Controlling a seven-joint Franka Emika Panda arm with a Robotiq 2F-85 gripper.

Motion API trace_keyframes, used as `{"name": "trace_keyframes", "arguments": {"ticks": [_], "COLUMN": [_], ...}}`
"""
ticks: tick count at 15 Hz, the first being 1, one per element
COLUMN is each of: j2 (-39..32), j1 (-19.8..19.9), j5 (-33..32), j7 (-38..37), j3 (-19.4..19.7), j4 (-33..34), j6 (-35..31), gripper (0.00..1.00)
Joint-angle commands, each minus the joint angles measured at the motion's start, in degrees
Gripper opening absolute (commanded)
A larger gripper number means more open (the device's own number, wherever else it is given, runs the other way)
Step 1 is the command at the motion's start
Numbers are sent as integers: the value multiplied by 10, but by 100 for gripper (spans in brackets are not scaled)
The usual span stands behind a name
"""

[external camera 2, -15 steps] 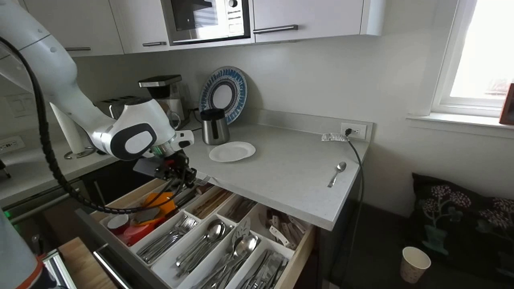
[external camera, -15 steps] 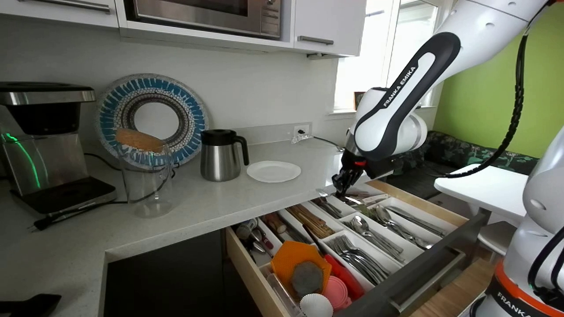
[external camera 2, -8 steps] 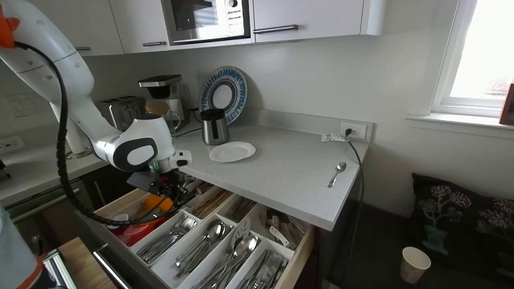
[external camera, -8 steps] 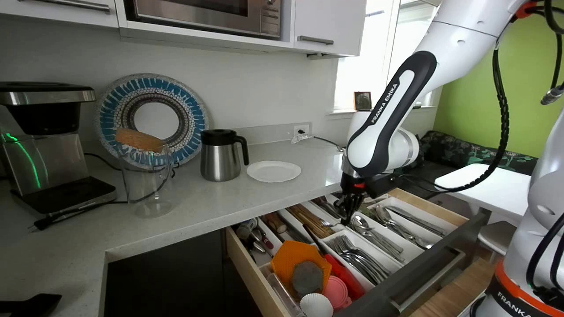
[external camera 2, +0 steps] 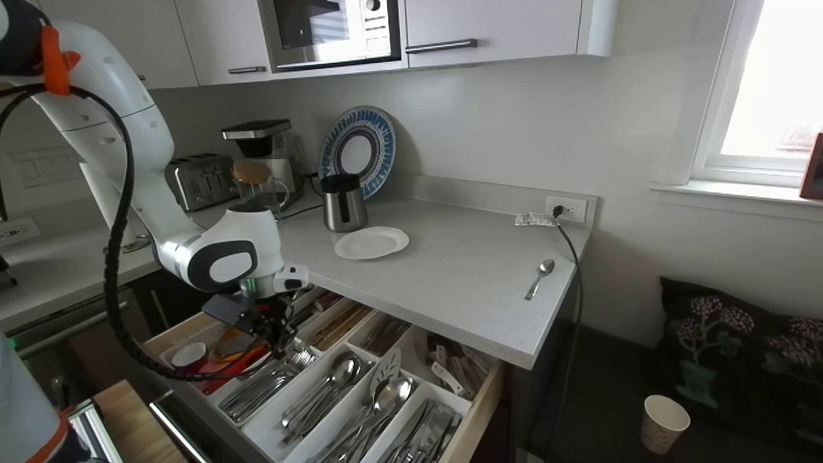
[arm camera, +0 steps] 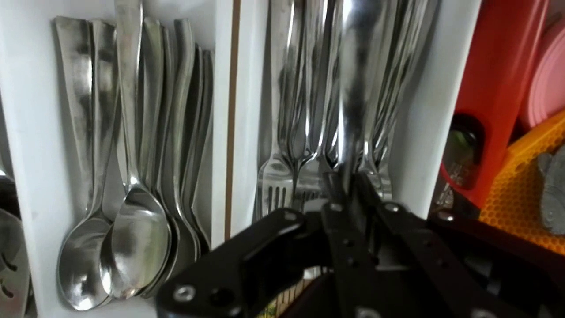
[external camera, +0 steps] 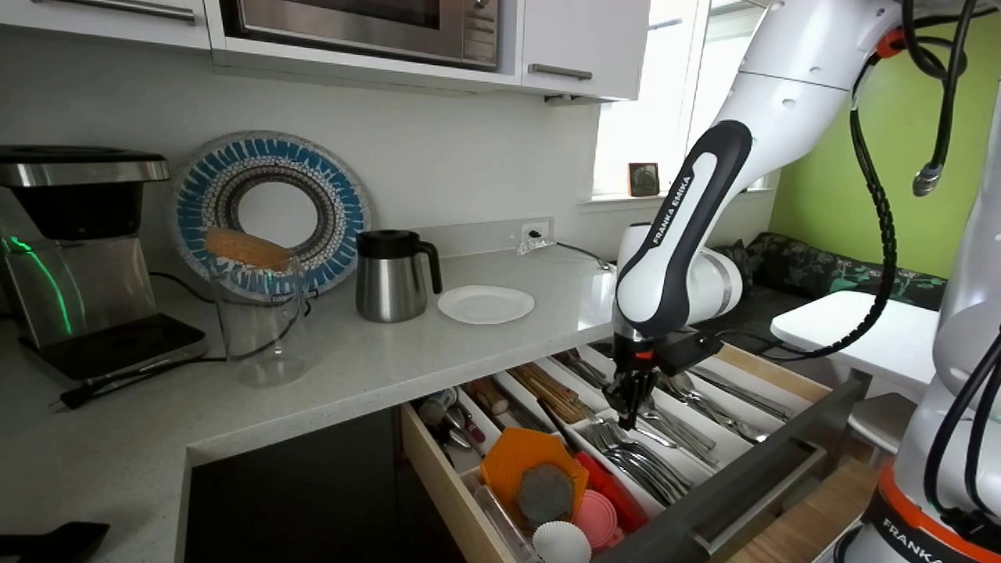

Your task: Put the fork in the drawer

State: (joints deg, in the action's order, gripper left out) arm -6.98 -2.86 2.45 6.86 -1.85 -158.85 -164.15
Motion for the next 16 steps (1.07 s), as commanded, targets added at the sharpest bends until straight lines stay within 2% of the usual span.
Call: {"name": "trace_keyframes", "arguments": {"ticks": [1, 11, 16], "j2": [-19, -46, -51], "j1": [-3, -12, -22], "j5": [-24, -62, -98], "j7": [-24, -75, -104], "j3": [-1, 14, 37], "j4": [1, 1, 1], "j6": [5, 20, 37], "gripper": [2, 2, 2]}}
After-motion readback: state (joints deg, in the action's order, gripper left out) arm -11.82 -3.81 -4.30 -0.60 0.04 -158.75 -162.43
